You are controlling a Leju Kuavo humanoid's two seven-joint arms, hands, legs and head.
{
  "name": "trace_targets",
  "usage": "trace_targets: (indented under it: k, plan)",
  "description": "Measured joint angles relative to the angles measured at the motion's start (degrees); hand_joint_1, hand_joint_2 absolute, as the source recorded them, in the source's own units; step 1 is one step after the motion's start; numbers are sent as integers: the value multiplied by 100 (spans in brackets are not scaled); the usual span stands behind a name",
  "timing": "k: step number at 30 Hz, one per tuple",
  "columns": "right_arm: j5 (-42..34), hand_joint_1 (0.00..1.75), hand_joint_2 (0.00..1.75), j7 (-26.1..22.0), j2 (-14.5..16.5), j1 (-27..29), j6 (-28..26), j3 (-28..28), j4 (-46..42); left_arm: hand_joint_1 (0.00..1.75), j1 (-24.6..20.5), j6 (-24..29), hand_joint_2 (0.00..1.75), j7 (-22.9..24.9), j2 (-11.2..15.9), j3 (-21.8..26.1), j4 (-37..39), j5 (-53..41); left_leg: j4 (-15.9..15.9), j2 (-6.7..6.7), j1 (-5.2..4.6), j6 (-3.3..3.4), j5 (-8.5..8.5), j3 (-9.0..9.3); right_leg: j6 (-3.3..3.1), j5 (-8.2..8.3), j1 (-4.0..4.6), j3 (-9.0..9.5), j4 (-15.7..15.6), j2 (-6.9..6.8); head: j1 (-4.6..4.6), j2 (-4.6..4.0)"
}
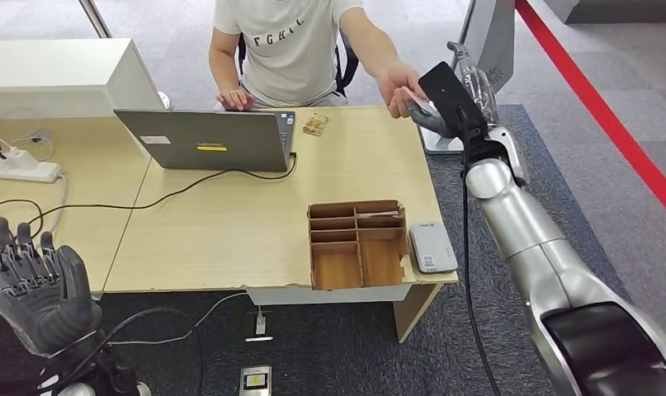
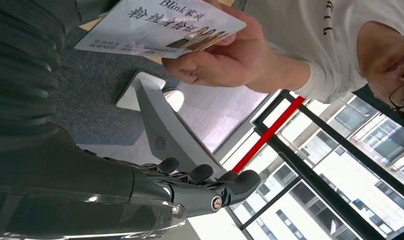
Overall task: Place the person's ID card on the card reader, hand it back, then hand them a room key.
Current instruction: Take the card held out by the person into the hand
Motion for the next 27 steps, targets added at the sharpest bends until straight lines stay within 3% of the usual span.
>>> trace_targets:
  k: [3, 5, 12, 27]
  plan:
    - [0, 119, 175, -5, 52, -27, 28, 72, 155, 0, 27, 0, 175, 0, 0, 0, 0, -2, 0, 0, 0, 0, 0, 0, 0, 0, 0, 0, -1, 0, -1, 0]
    - [0, 147, 175, -5, 67, -36, 53, 119, 248, 0, 41, 0, 175, 0, 0, 0, 0, -5, 0, 0, 0, 0, 0, 1, 0, 0, 0, -1, -1, 0, -1, 0]
    - [-41, 175, 175, 50, 41, -33, 22, 191, 484, 0, 80, 0, 175, -2, 0, 3, -2, -28, 1, 1, 0, 0, 0, 2, 0, 0, 0, -3, 0, 0, -1, 0]
    - [14, 175, 175, 89, -85, 2, 28, 277, 646, 0, 113, 0, 175, -9, 0, 11, -3, -68, 2, 1, 0, 0, 0, 2, 0, 0, 0, -4, 0, 1, -1, 0]
